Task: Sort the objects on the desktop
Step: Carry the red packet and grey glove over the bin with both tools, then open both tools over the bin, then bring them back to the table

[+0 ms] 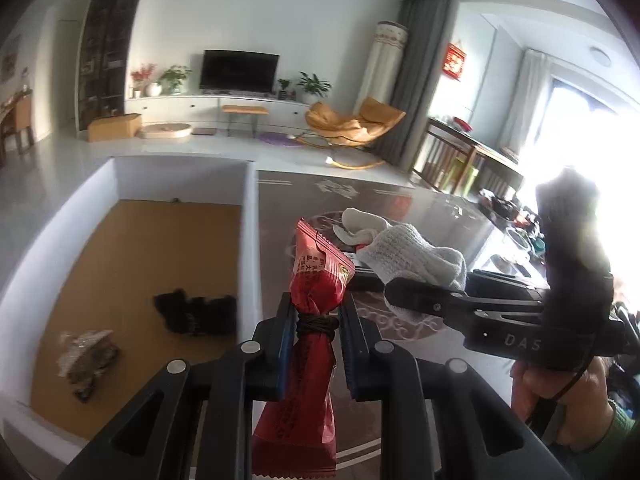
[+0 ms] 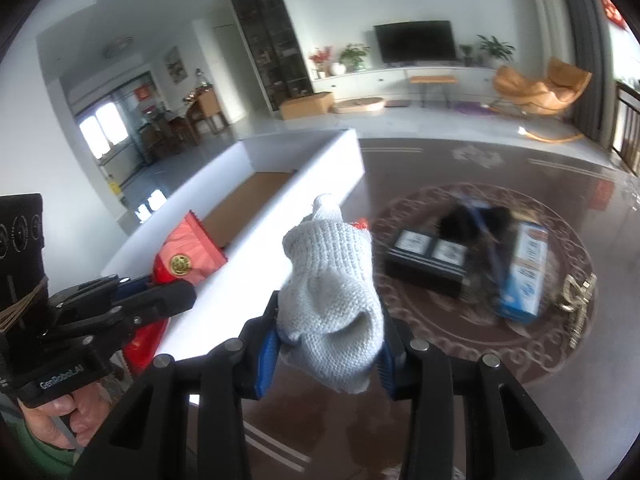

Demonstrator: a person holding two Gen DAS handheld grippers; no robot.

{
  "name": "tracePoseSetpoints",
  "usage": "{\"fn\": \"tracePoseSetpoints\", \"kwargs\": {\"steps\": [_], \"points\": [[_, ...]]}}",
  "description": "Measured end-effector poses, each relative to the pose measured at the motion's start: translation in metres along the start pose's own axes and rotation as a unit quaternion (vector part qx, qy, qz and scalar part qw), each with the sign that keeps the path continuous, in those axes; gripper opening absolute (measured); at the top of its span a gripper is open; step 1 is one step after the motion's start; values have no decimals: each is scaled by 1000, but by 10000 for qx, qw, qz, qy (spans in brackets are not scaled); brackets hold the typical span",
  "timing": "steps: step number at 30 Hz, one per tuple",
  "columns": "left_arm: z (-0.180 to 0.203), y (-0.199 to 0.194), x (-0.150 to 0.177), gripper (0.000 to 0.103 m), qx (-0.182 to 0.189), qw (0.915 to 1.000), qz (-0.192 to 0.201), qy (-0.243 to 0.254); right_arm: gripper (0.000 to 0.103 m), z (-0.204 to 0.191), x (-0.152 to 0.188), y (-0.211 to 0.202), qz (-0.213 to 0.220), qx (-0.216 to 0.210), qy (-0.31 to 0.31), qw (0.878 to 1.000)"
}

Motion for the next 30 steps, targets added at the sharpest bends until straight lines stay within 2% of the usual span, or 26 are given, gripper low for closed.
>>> {"fn": "tracePoseSetpoints", "kwargs": {"steps": [3,5,8,11,12,13,14,15,16,20,24,27,30], "points": [[-60,-25,-4,21,-745,9970,8,-185,41,-61,-17,30,-62,-492,-361,9981],[-103,-30,1,21,-1170,9921,-197,-405,41,-98,-24,51,-161,-750,-610,9952],[-149,-25,17,21,-1608,9837,-567,-579,41,-135,-23,87,-460,-974,-831,9907],[-175,-12,36,22,-1769,9763,-995,-749,47,-155,-12,118,-876,-937,-1089,9857],[-182,-9,41,30,-1836,9732,-1106,-833,52,-159,-6,126,-1014,-860,-1207,9837],[-187,-7,46,39,-1906,9699,-1192,-934,65,-160,-1,135,-1126,-757,-1334,9817],[-188,-6,53,64,-1948,9680,-1211,-1023,76,-162,3,140,-1163,-654,-1461,9802],[-190,-5,55,82,-1990,9669,-1171,-1081,78,-162,5,141,-1128,-600,-1546,9797],[-189,-6,56,83,-2019,9677,-1058,-1079,80,-162,7,139,-1070,-592,-1583,9798],[-170,-1,48,83,-1970,9727,-866,-868,85,-132,2,120,-781,-728,-1358,9850],[-123,-1,30,83,-1588,9845,-549,-494,91,-93,3,88,-349,-433,-1131,9920],[-58,-4,18,83,-769,9965,-299,-108,91,-41,16,65,-188,179,-847,9961],[4,-1,14,86,-77,9991,-271,332,92,20,38,41,-195,851,-356,9955]]}}
Point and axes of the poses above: each gripper's, at about its wrist camera, not at the fingertips, and y roughly the way its jaws point, z to its right, x to its underside, the point moved 3 cm from there along y, roughly the way its jaws point, and after that the axes turned 5 degrees about x, right-handed, at the moved point
